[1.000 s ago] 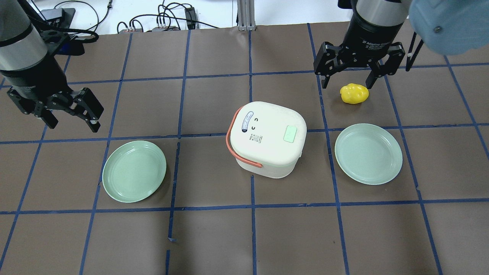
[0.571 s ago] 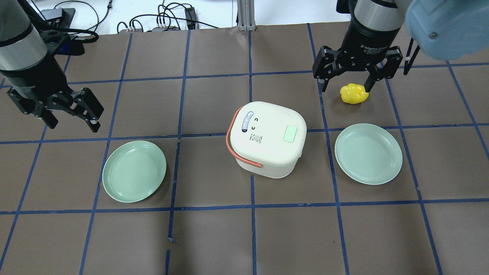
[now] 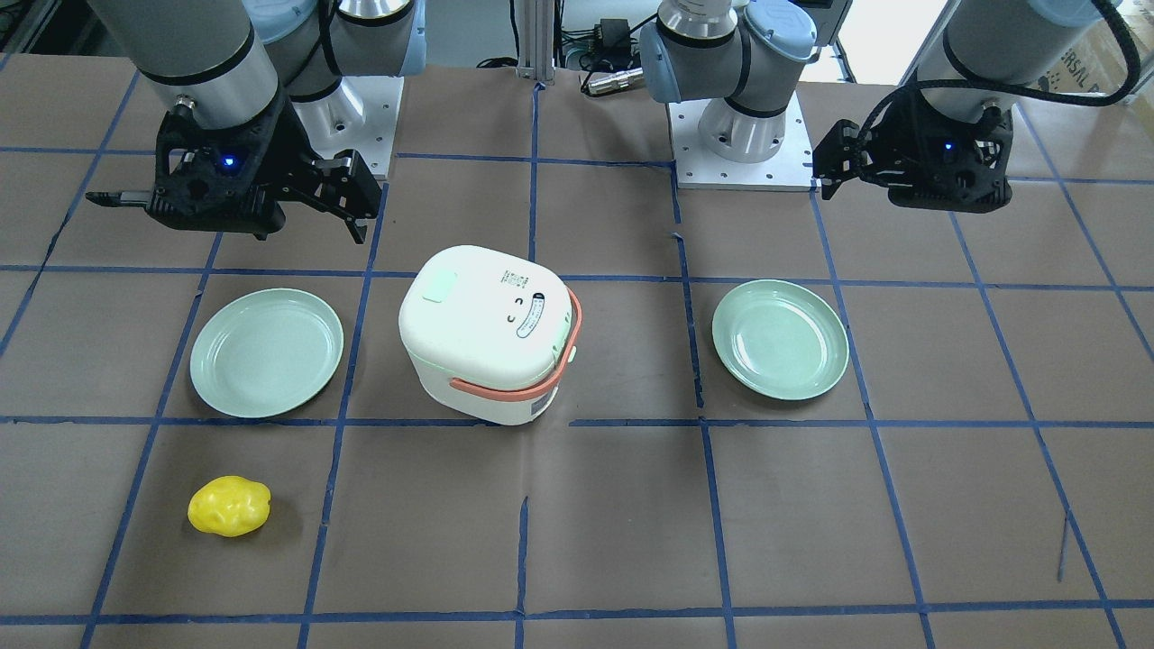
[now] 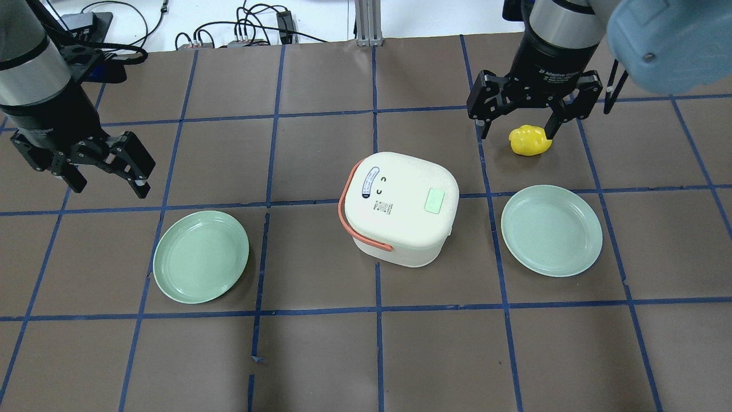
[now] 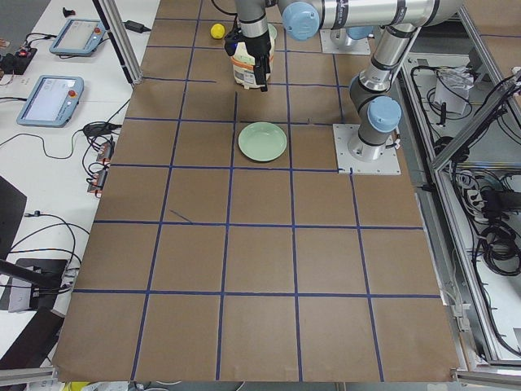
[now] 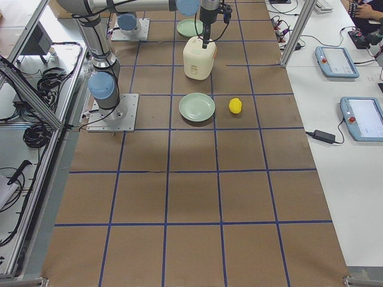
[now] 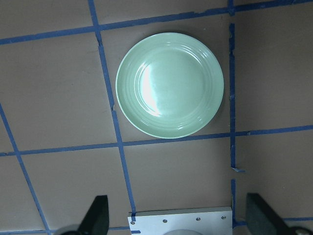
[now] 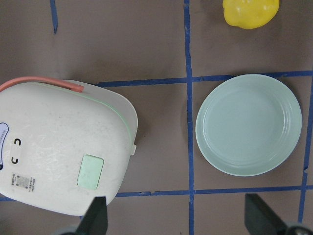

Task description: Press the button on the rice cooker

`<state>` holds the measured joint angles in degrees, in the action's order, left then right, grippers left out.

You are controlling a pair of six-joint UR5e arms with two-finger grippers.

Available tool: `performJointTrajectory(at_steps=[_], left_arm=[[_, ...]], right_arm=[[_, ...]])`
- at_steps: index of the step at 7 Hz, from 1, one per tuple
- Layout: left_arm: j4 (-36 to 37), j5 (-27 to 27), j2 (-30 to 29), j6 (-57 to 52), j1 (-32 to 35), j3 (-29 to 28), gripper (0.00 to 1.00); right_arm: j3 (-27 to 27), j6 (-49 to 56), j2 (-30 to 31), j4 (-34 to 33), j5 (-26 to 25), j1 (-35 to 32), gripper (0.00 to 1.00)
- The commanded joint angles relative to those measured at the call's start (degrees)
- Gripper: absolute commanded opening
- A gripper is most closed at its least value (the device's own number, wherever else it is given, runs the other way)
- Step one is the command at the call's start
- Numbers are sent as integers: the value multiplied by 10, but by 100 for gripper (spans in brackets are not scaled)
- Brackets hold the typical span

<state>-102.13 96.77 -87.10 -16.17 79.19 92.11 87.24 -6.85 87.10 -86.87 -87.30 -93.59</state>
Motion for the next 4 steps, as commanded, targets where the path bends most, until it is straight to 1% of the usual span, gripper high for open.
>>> performJointTrajectory(at_steps=[1, 2, 3, 4], left_arm=[[0, 0, 0, 0, 0, 0, 100], [0, 0, 0, 0, 0, 0, 100], [0, 0, 0, 0, 0, 0, 100], [0, 0, 0, 0, 0, 0, 100]], right_arm=[[15, -40, 4, -2, 4, -6, 89], [22, -62, 6, -4, 22, -23, 55], [22, -77, 1, -9, 30, -36, 27], [24, -83, -20, -55, 31, -42, 17]])
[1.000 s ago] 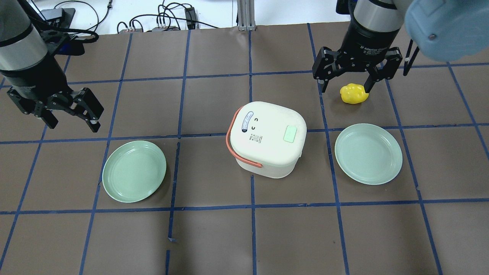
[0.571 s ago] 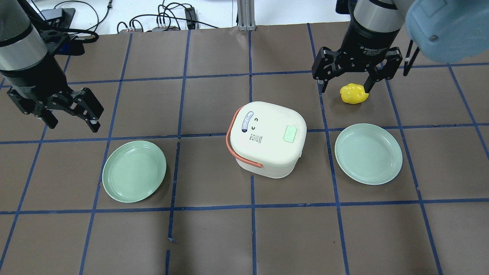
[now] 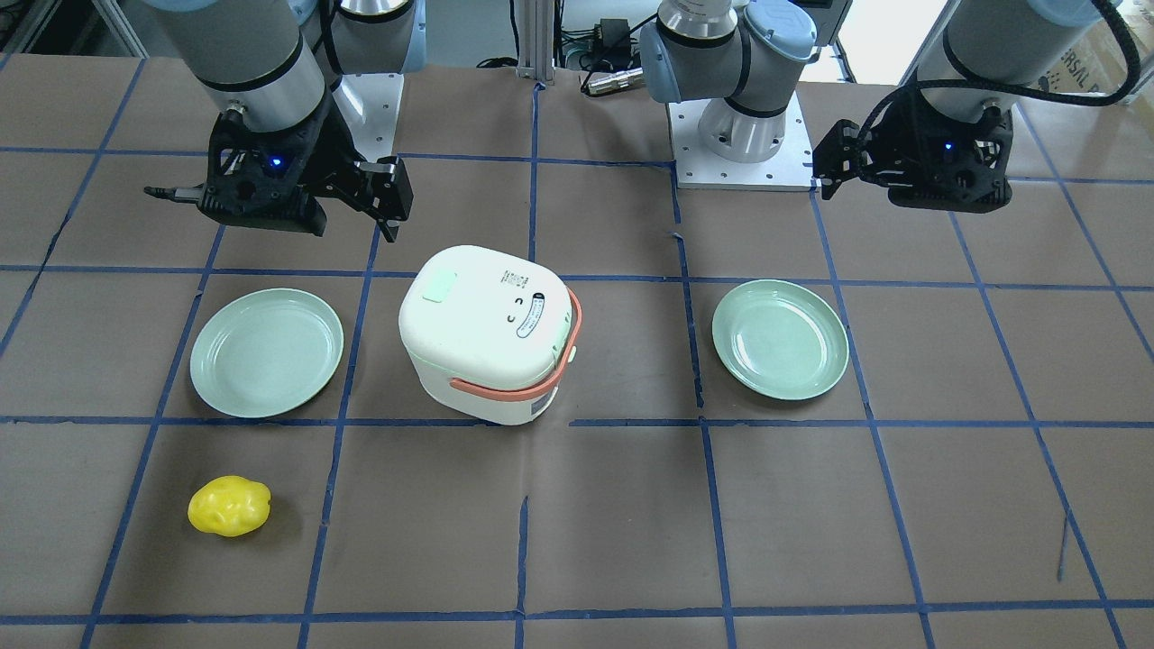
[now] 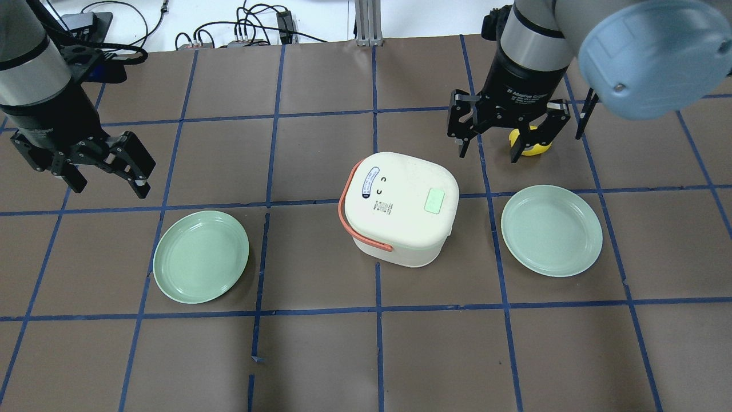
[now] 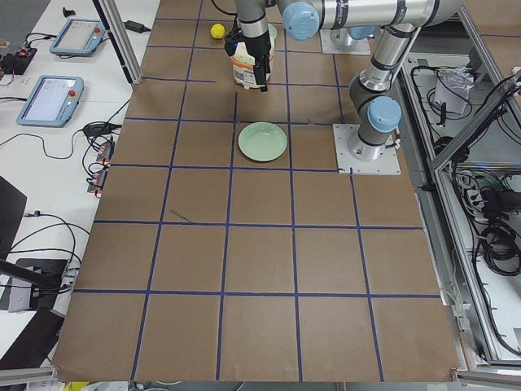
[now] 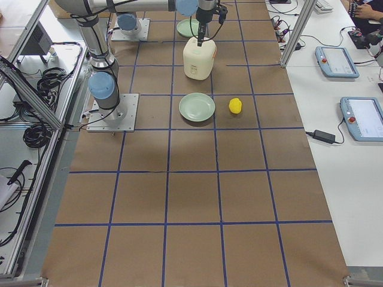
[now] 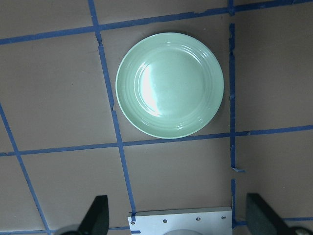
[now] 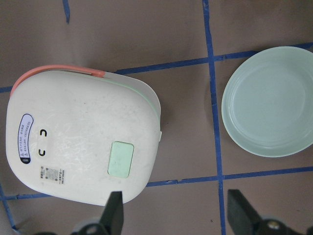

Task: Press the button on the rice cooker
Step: 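Move the right gripper over the rice cooker's green button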

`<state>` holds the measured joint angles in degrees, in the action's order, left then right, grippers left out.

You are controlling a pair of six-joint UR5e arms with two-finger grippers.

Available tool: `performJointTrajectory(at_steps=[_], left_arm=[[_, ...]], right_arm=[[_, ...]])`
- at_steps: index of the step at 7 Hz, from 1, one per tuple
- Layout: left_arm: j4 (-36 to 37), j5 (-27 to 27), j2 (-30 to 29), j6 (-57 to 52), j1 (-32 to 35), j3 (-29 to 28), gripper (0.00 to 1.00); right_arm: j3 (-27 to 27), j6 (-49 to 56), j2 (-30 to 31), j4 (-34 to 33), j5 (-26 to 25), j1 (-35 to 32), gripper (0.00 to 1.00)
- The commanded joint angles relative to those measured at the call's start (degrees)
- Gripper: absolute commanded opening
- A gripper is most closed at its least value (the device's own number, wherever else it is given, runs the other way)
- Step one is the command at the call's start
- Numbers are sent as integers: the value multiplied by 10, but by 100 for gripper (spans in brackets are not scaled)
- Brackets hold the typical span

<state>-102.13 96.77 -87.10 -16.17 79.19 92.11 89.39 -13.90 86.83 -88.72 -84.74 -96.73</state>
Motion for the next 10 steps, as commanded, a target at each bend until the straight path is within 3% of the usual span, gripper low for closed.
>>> performJointTrajectory(at_steps=[1, 3, 10], left_arm=[[0, 0, 0, 0, 0, 0, 100], [0, 0, 0, 0, 0, 0, 100], [0, 0, 0, 0, 0, 0, 100]], right_arm=[[3, -14, -32, -42, 5, -27, 13], [18, -62, -46, -78, 31, -39, 13], [50, -55, -53, -80, 33, -40, 14]])
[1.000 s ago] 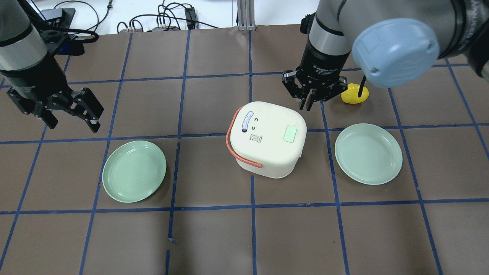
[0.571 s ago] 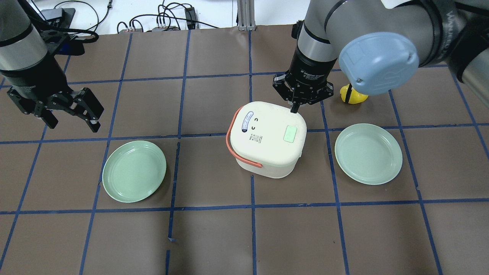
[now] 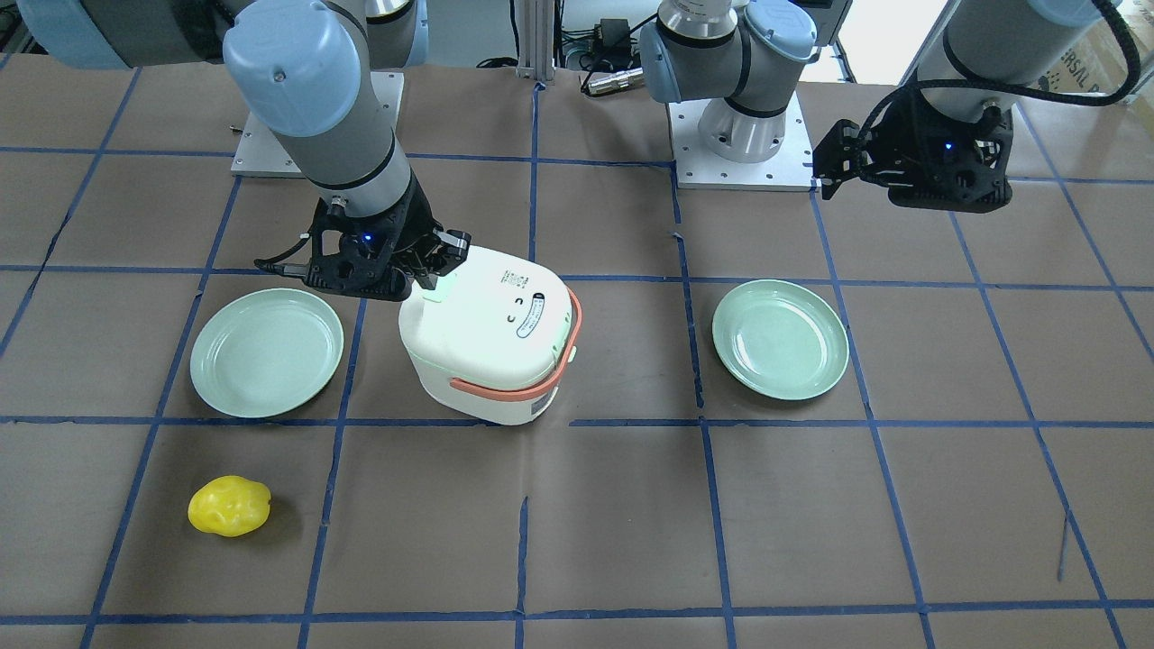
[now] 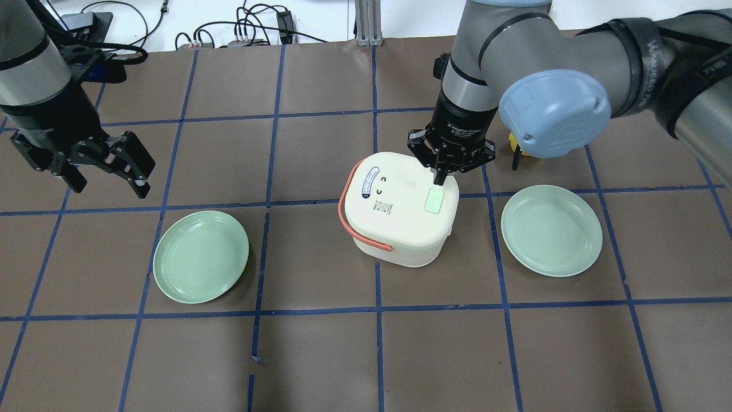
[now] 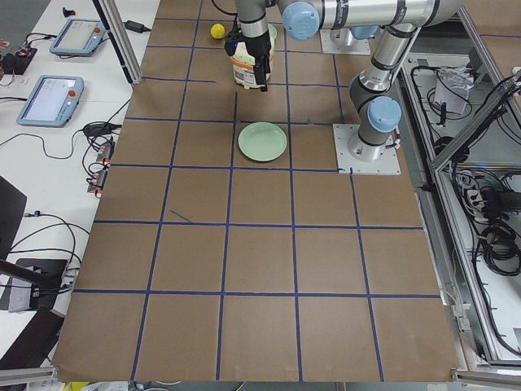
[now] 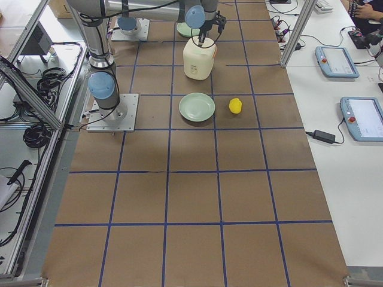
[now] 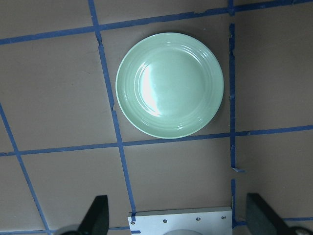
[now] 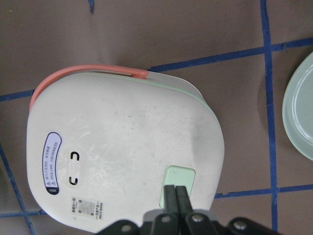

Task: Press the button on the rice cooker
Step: 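Press down on the green button with the closed right gripper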

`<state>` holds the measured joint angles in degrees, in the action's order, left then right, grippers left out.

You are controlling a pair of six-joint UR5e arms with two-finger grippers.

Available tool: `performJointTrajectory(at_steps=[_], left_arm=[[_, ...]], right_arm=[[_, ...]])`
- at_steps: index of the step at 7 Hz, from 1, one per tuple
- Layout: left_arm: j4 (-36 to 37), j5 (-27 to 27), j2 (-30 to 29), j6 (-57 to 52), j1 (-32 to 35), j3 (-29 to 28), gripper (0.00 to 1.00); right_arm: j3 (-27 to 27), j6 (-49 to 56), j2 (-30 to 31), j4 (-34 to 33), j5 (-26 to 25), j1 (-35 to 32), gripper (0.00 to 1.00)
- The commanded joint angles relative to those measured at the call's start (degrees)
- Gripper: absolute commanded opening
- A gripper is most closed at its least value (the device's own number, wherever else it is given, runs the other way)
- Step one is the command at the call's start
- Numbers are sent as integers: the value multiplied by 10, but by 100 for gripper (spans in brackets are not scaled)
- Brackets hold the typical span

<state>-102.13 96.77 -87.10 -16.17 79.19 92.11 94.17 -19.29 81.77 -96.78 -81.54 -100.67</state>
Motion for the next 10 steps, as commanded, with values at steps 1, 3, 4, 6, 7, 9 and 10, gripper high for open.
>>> performJointTrajectory(at_steps=[1, 3, 4, 6, 7, 9, 10], left_arm=[[0, 0, 0, 0, 0, 0, 100], [0, 0, 0, 0, 0, 0, 100], [0, 0, 0, 0, 0, 0, 100], [0, 0, 0, 0, 0, 0, 100], [0, 0, 0, 0, 0, 0, 100], [0, 0, 0, 0, 0, 0, 100], [0, 0, 0, 0, 0, 0, 100]], right_arm=[[4, -2, -6, 0, 1, 0, 14], [16, 0, -7, -2, 2, -1, 15], [18, -1, -11, -4, 2, -1, 15], [19, -4, -15, -10, 2, -1, 15], [19, -5, -16, -10, 2, -1, 15], [20, -4, -17, -10, 2, -1, 15], [20, -5, -21, -10, 2, -1, 15]])
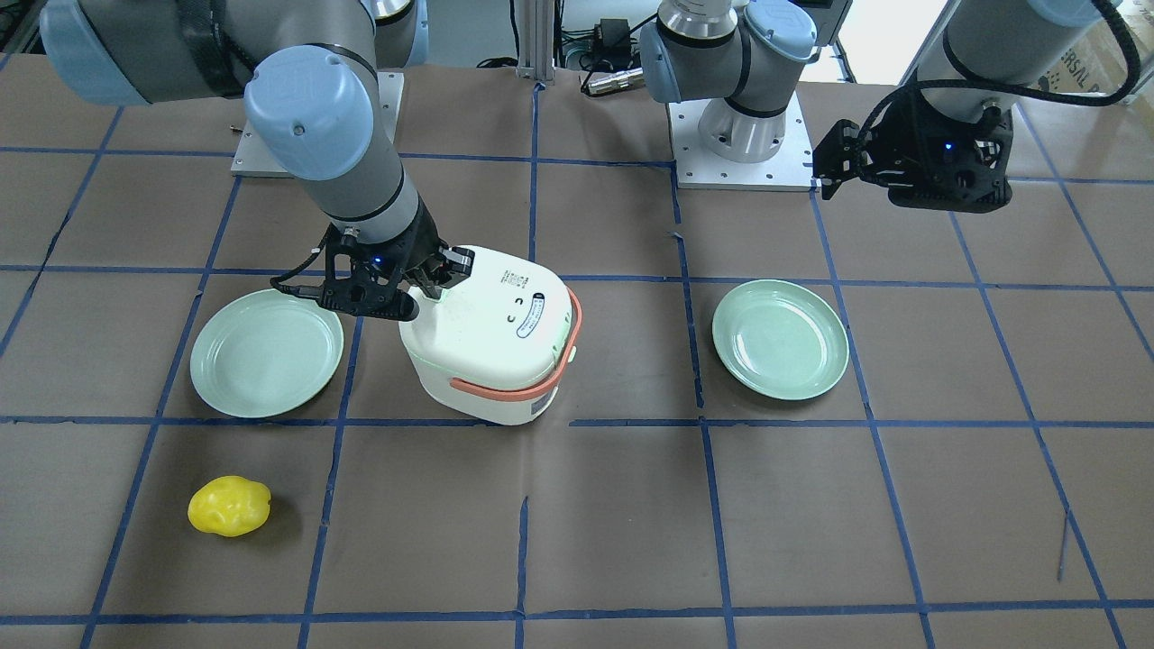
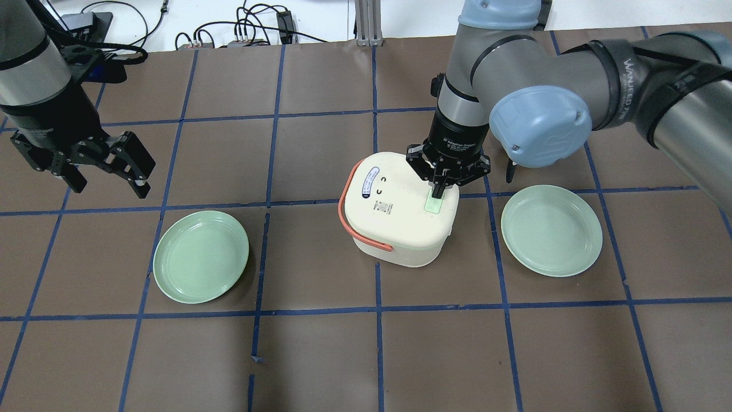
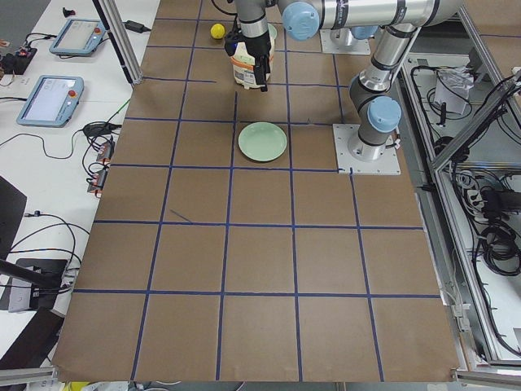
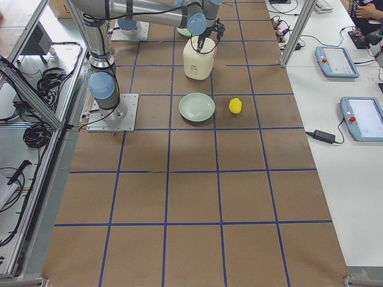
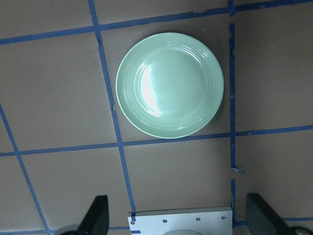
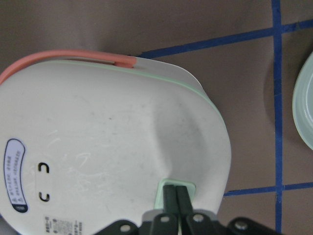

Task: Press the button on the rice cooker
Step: 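Press down on the green button with the closed right gripper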

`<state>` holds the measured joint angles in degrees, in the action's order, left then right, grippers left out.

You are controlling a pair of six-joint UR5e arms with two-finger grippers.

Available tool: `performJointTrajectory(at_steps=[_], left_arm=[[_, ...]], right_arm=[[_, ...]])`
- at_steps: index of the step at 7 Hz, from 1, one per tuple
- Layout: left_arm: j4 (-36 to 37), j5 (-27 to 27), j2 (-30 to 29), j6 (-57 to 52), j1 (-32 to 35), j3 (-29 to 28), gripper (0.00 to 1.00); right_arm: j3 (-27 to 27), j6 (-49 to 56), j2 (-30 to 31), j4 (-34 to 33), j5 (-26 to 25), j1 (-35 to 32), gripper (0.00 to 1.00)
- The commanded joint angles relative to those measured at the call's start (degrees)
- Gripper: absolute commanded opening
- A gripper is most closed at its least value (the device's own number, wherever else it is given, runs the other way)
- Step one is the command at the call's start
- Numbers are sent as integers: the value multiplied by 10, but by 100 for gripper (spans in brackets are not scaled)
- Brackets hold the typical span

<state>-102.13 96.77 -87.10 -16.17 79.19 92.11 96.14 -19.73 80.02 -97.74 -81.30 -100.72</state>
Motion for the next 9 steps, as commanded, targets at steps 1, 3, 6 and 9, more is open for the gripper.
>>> performJointTrajectory(at_steps=[1, 3, 6, 9], left_arm=[[0, 0, 0, 0, 0, 0, 100], [0, 0, 0, 0, 0, 0, 100], [0, 0, 0, 0, 0, 0, 100], [0, 0, 0, 0, 0, 0, 100]], right_arm=[[0, 0, -4, 0, 0, 0, 15], [0, 0, -4, 0, 0, 0, 15], [0, 0, -5, 0, -1, 0, 15], [-10, -12, 2, 8, -3, 0, 23]])
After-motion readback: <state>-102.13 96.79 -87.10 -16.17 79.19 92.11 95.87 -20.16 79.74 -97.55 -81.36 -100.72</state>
